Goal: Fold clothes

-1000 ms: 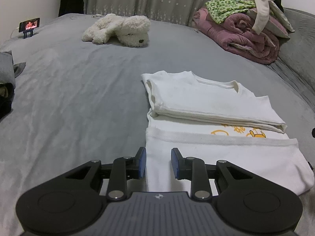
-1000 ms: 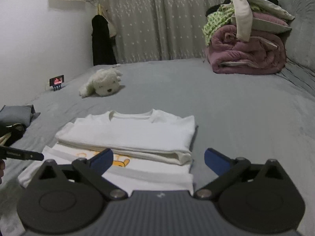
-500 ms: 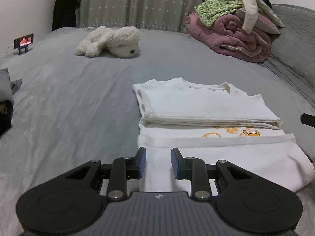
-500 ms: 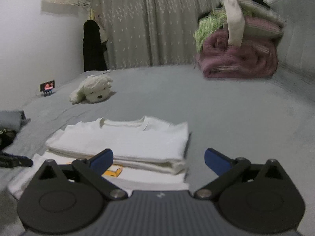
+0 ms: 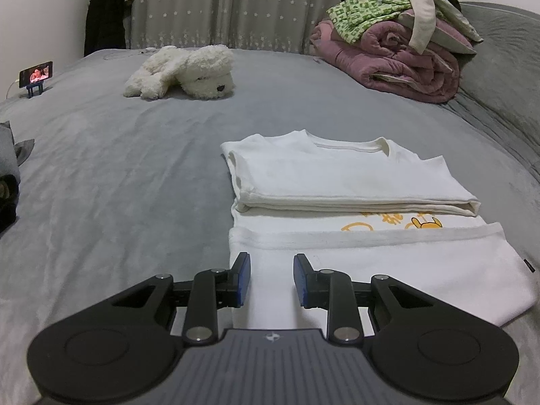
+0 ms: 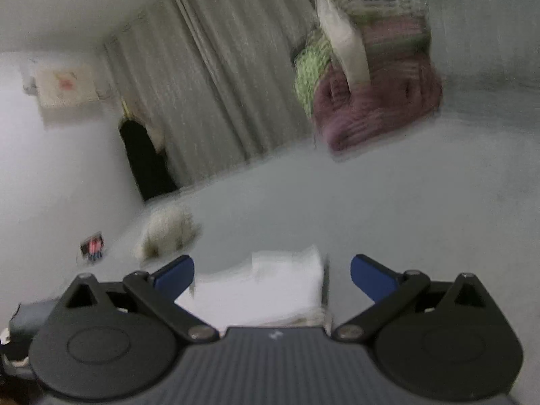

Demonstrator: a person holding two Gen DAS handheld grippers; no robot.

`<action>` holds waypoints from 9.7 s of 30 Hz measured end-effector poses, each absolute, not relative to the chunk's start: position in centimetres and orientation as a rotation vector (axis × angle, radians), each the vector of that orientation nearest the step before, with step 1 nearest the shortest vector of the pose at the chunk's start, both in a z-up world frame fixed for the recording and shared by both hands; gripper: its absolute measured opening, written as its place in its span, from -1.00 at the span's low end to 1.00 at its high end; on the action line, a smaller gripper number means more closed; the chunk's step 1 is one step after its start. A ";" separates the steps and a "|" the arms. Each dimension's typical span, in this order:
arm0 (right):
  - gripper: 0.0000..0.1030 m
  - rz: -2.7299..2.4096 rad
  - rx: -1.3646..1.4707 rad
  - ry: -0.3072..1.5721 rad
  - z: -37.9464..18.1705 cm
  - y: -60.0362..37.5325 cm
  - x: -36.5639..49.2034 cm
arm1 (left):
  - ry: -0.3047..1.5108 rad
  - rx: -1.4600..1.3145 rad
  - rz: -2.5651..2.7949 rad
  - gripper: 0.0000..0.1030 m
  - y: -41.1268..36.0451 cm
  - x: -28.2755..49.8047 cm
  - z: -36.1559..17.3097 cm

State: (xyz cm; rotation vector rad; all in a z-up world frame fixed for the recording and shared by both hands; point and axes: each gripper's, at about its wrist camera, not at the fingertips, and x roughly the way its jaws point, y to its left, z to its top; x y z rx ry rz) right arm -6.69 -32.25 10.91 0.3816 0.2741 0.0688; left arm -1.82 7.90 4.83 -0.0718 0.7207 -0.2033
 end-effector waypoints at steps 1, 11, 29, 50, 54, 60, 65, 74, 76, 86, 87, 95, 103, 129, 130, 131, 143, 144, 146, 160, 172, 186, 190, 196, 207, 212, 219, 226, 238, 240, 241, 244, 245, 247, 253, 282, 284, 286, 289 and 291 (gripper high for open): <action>1.00 0.084 0.332 0.214 11.1 -32.0 -7.3 | 0.722 -0.071 -0.203 -0.49 7.8 -1.8 4.8; 1.00 0.129 0.353 0.344 9.1 -31.4 -6.1 | 0.732 -0.065 -0.206 -0.49 7.6 -2.0 4.5; 1.00 0.431 -0.062 0.789 2.3 -19.5 -4.2 | 0.740 0.013 -0.248 -0.41 4.9 -2.9 2.9; 1.00 0.276 0.005 0.809 3.3 -25.4 -3.9 | 0.728 -0.044 -0.193 -0.41 7.6 -2.3 3.0; 1.00 0.238 -0.018 0.782 3.7 -25.3 -4.0 | 0.725 -0.026 -0.192 -0.41 7.5 -2.7 3.1; 1.00 0.182 -0.030 0.816 2.7 -25.9 -3.4 | 0.725 -0.042 -0.191 -0.41 7.9 -2.9 3.2; 1.00 0.168 -0.029 0.800 3.3 -25.9 -3.6 | 0.707 -0.034 -0.187 -0.41 7.8 -3.5 3.6; 1.00 0.227 -0.073 0.749 4.3 -24.1 -5.1 | 0.696 -0.012 -0.176 -0.41 7.9 -4.8 3.7; 1.00 0.258 -0.110 0.751 4.0 -22.9 -5.3 | 0.699 0.013 -0.169 -0.41 7.4 -4.9 3.4; 1.00 0.290 -0.155 0.789 2.7 -21.2 -5.2 | 0.730 -0.022 -0.133 -0.33 8.2 -5.1 2.3; 1.00 0.286 -0.158 0.789 2.8 -21.1 -5.2 | 0.727 -0.017 -0.131 -0.33 8.1 -5.3 2.2; 1.00 0.287 -0.149 0.800 2.8 -21.5 -5.8 | 0.701 0.011 -0.112 -0.25 8.2 -6.5 2.0; 1.00 0.279 -0.132 0.786 3.0 -22.3 -6.4 | 0.689 0.024 -0.098 -0.20 8.6 -6.8 2.2; 1.00 0.161 -0.063 0.843 3.2 -27.4 -8.1 | 0.717 -0.006 -0.098 -0.11 10.0 -6.9 2.6; 1.00 0.158 -0.061 0.848 3.1 -27.5 -8.2 | 0.717 -0.006 -0.098 -0.11 10.0 -6.9 2.6; 1.00 0.157 -0.055 0.853 3.1 -27.6 -8.2 | 0.718 -0.006 -0.098 -0.11 10.0 -6.9 2.6; 1.00 0.053 0.044 0.788 4.8 -30.5 -9.2 | 0.707 -0.016 -0.086 -0.10 10.0 -6.9 3.2; 0.98 0.057 0.067 0.783 4.8 -30.6 -9.2 | 0.703 -0.013 -0.085 -0.10 10.0 -6.9 3.3; 0.81 0.088 0.107 0.792 4.7 -30.6 -9.1 | 0.699 -0.010 -0.081 -0.10 9.9 -6.8 3.4; -0.49 0.139 0.157 0.864 4.1 -30.1 -9.2 | 0.726 -0.009 -0.063 -0.09 10.0 -6.5 3.0; -0.82 0.128 0.130 0.867 4.4 -29.9 -10.2 | 0.750 -0.007 -0.048 -0.07 9.9 -6.3 2.7; -0.70 0.134 0.048 0.809 5.4 -29.4 -11.2 | 0.760 0.002 -0.047 -0.06 9.8 -6.2 2.8; -0.46 0.181 -0.068 0.689 6.8 -27.8 -12.4 | 0.760 0.012 -0.041 -0.06 9.5 -6.2 2.8; -0.25 0.337 -0.228 0.663 6.2 -23.6 -13.2 | 0.762 0.012 -0.043 -0.06 9.6 -6.2 2.8; -0.07 0.477 -0.430 0.662 3.6 -16.9 -13.9 | 0.771 0.000 -0.050 -0.06 9.8 -6.2 2.9; -0.07 0.479 -0.498 0.619 3.3 -15.0 -13.4 | 0.777 -0.008 -0.052 -0.06 9.9 -6.1 3.0; -0.07 0.489 -0.608 0.565 2.6 -12.1 -12.7 | 0.797 -0.072 -0.076 -0.06 10.9 -5.9 3.2; -0.09 0.502 -0.721 0.506 1.9 -9.9 -11.9 | 0.807 -0.110 -0.094 -0.06 11.5 -5.9 3.3; -0.59 0.537 -0.695 0.500 2.6 -8.8 -10.6 | 0.673 0.226 -0.344 -0.06 9.4 -9.8 5.4; -0.62 0.538 -0.650 0.512 3.2 -9.0 -10.2 | 0.655 0.282 -0.399 -0.06 8.4 -10.5 5.2; -0.62 0.537 -0.625 0.518 3.5 -9.2 -10.0 | 0.652 0.305 -0.426 -0.05 7.9 -10.8 5.0; -0.61 0.538 -0.556 0.536 4.4 -9.7 -9.6 | 0.643 0.396 -0.470 -0.03 6.2 -11.3 4.2; -0.62 0.538 -0.540 0.539 4.6 -9.9 -9.6 | 0.639 0.427 -0.466 -0.03 5.7 -11.3 3.9; -0.61 0.544 -0.512 0.545 4.9 -10.1 -9.5 | 0.634 0.484 -0.453 -0.03 4.9 -11.3 3.3; -0.62 0.546 -0.479 0.550 5.4 -10.6 -9.7 | 0.588 0.635 -0.414 -0.02 3.5 -11.4 2.0; -0.51 0.366 -0.693 0.650 2.6 -19.4 -12.6 | 0.630 0.543 -0.301 -0.70 6.1 -9.0 2.6; -0.51 0.337 -0.692 0.664 2.6 -20.9 -12.9 | 0.633 0.539 -0.298 -0.70 6.0 -9.0 2.6; -0.51 0.319 -0.691 0.672 2.5 -21.9 -13.0 | 0.636 0.536 -0.295 -0.70 6.0 -8.9 2.7; -0.51 0.316 -0.687 0.678 2.5 -22.9 -13.3 | 0.637 0.536 -0.292 -0.70 5.9 -8.9 2.6; -0.52 0.319 -0.700 0.673 2.5 -23.0 -13.7 | 0.639 0.535 -0.291 -0.70 5.9 -8.9 2.5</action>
